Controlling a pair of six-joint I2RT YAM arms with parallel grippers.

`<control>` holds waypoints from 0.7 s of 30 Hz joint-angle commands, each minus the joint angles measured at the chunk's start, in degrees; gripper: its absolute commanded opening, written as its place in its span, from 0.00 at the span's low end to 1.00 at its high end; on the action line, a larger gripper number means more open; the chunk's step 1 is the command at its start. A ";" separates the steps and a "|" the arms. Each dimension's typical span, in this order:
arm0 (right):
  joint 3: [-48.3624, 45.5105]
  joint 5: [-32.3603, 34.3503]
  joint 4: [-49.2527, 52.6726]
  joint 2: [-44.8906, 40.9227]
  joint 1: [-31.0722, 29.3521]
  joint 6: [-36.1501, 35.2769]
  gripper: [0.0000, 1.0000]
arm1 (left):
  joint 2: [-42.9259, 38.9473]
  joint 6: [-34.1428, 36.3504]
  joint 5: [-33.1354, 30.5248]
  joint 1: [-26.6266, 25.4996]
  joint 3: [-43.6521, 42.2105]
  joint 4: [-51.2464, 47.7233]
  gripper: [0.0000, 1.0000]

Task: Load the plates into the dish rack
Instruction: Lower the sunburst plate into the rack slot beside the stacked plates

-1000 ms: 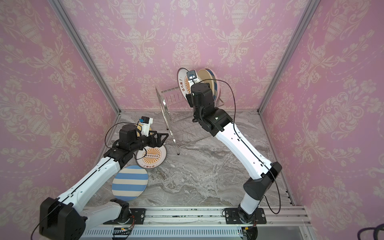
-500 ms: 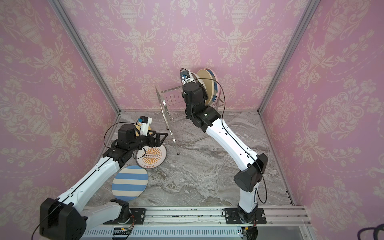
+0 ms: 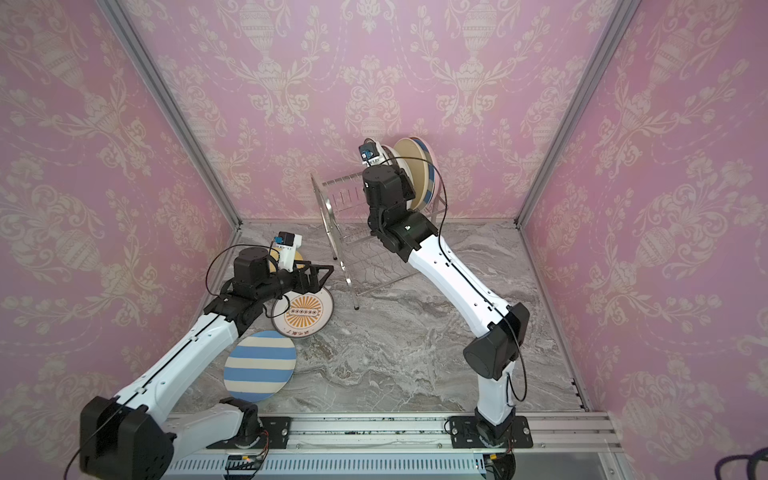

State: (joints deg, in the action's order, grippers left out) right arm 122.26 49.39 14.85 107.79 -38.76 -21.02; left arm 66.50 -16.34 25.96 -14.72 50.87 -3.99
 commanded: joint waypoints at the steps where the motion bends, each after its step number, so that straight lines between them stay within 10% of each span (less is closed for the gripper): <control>1: 3.55 1.44 -2.75 1.17 0.27 0.80 0.00 | 0.20 1.31 1.91 0.53 0.72 -0.36 0.99; 21: 0.67 1.68 1.84 1.33 0.83 6.10 0.00 | -0.41 1.29 2.81 1.89 0.02 -0.81 0.99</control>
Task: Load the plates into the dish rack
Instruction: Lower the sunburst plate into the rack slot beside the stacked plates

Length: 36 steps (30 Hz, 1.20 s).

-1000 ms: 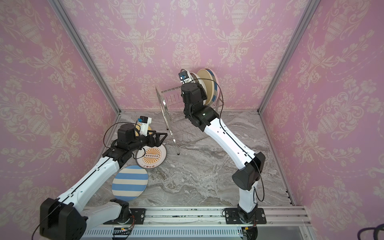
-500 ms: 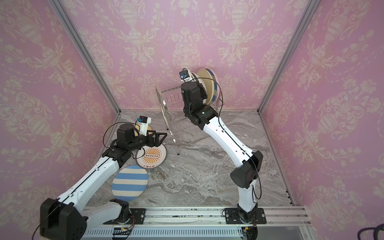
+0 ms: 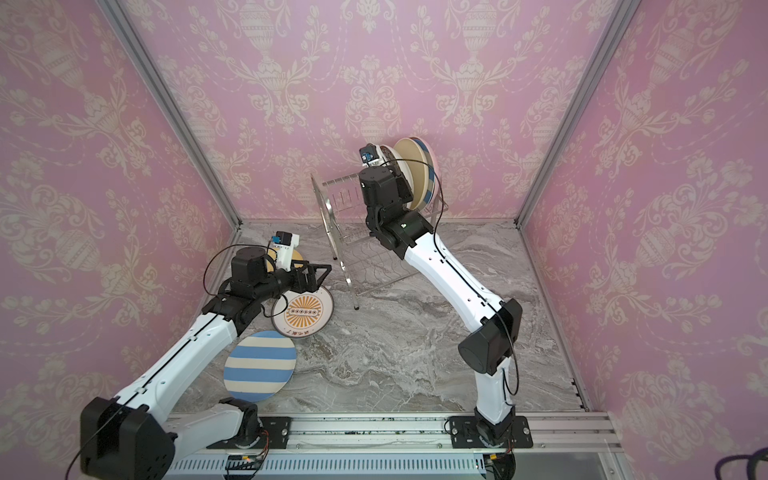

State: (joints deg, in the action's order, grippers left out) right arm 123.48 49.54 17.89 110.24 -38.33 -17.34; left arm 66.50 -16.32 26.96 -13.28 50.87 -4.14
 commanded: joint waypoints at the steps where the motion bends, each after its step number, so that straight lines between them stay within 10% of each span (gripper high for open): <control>1: -0.81 1.53 -1.11 -1.23 0.37 2.72 0.00 | -0.45 1.25 1.79 0.45 0.01 -0.54 0.99; 36: 11.76 1.74 8.03 4.56 -1.47 3.49 0.12 | -2.28 0.58 2.29 1.66 -1.21 -0.08 0.99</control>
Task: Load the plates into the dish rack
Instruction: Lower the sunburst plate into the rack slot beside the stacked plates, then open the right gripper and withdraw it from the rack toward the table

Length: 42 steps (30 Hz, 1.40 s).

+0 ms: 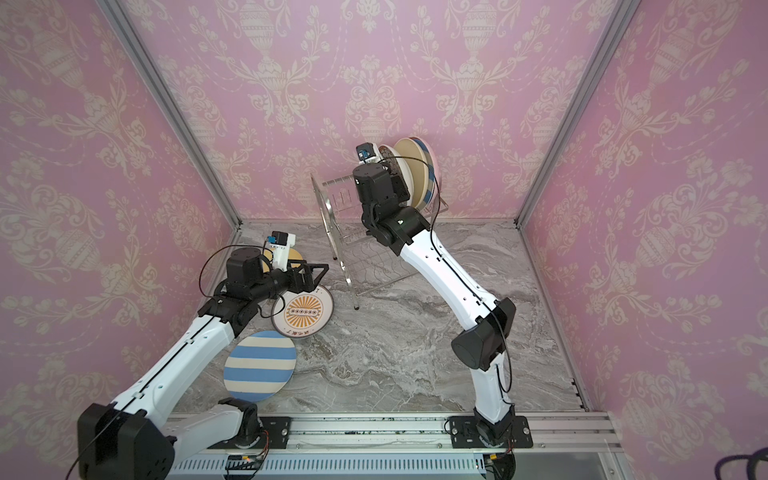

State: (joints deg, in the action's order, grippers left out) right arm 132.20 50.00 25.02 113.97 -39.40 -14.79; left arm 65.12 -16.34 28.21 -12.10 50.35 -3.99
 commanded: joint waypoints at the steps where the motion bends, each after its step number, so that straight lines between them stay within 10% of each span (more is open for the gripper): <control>1: 3.82 1.43 1.40 1.18 -0.41 0.84 0.13 | -0.87 0.53 1.13 0.49 -0.69 -0.26 0.99; 34: 4.39 3.90 2.43 -5.50 -4.36 -4.14 0.62 | -2.70 0.87 -8.78 5.66 1.76 -7.57 0.99; 42: -5.82 -11.81 15.16 -20.92 -7.62 14.41 0.68 | -2.64 -3.52 -14.06 10.70 2.53 -8.17 0.99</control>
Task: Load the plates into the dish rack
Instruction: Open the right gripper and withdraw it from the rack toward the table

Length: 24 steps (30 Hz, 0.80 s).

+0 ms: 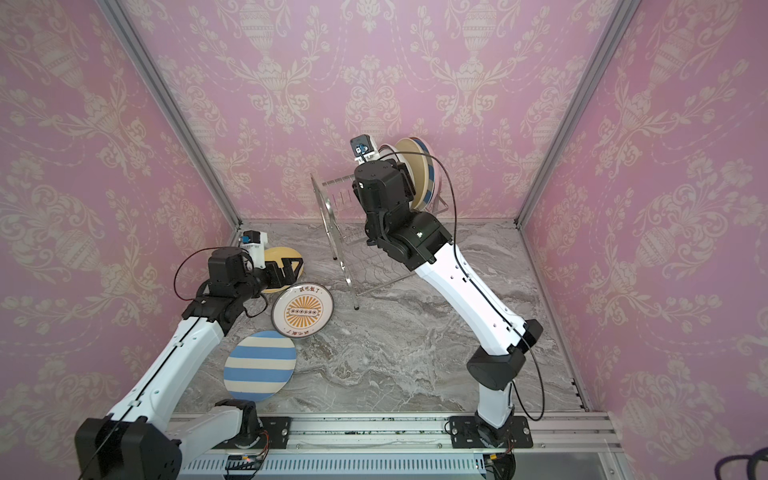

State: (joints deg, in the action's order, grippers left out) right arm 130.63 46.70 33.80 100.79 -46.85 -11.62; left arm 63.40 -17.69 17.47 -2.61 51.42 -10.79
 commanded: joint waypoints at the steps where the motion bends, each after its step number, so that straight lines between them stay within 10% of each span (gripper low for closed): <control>1: -9.84 -13.08 6.24 -11.65 -0.10 15.58 0.68 | -1.08 -2.83 -3.74 1.66 1.04 -0.85 0.99; 9: -59.09 -38.39 -7.86 -32.99 -0.74 47.55 0.68 | -0.72 -6.29 -5.72 3.23 -4.60 0.42 0.99; 13: -79.58 -39.51 -26.04 -35.05 -5.06 58.13 0.68 | -0.78 -8.77 -5.01 3.68 -8.32 2.97 0.99; 24: -75.57 -55.41 -40.25 -8.87 -12.16 55.58 0.70 | -10.37 -10.89 -20.58 8.22 -19.56 -5.25 0.99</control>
State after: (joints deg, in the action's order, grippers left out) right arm 51.64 -0.69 0.73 87.24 -57.91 43.79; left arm 55.96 -26.79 4.86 3.05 34.59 -12.38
